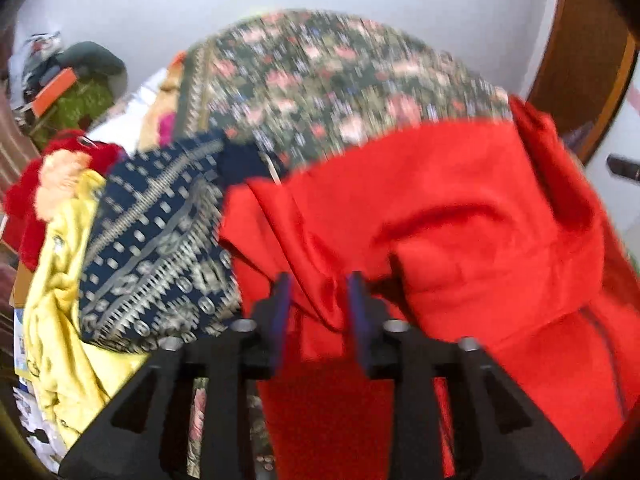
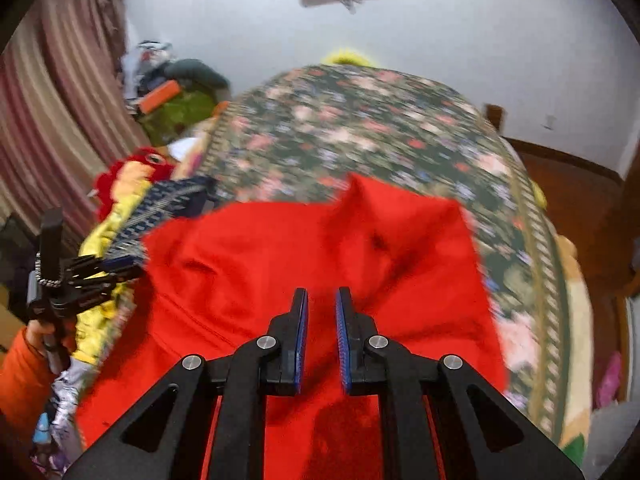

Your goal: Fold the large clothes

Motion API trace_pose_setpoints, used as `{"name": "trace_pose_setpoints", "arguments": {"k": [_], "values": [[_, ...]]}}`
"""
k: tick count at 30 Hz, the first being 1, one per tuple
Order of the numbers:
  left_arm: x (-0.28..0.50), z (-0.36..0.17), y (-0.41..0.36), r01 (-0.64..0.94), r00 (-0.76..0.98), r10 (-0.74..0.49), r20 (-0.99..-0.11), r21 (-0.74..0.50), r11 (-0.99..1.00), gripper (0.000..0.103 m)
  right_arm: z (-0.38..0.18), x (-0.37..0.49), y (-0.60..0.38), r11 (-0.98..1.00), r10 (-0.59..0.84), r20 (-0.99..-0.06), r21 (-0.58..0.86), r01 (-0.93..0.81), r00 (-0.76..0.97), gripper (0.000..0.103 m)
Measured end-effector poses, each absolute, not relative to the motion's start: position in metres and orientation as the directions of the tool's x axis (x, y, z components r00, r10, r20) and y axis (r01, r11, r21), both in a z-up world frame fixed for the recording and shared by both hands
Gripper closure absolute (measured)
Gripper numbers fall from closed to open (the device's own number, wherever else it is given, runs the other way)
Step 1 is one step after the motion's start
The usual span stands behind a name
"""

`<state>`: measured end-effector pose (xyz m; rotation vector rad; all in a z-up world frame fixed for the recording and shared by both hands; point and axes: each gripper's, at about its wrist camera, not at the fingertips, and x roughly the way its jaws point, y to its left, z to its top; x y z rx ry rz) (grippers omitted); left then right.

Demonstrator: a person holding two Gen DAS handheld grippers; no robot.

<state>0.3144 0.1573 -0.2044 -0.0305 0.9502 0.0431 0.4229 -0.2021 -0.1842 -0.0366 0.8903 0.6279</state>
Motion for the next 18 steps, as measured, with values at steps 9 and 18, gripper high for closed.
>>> {"name": "trace_pose_setpoints", "arguments": {"k": [9, 18], "values": [[0.361, -0.228, 0.155, -0.09, 0.542, -0.032, -0.84, -0.096, 0.991, 0.051, -0.243, 0.468, -0.106, 0.84, 0.314, -0.843, 0.031, -0.542, 0.437, 0.094], [0.355, -0.276, 0.127, -0.04, 0.492, 0.069, -0.868, 0.056, 0.998, 0.044, -0.28, 0.482, -0.17, 0.88, 0.009, -0.8, -0.278, -0.384, 0.6, 0.094]]}}
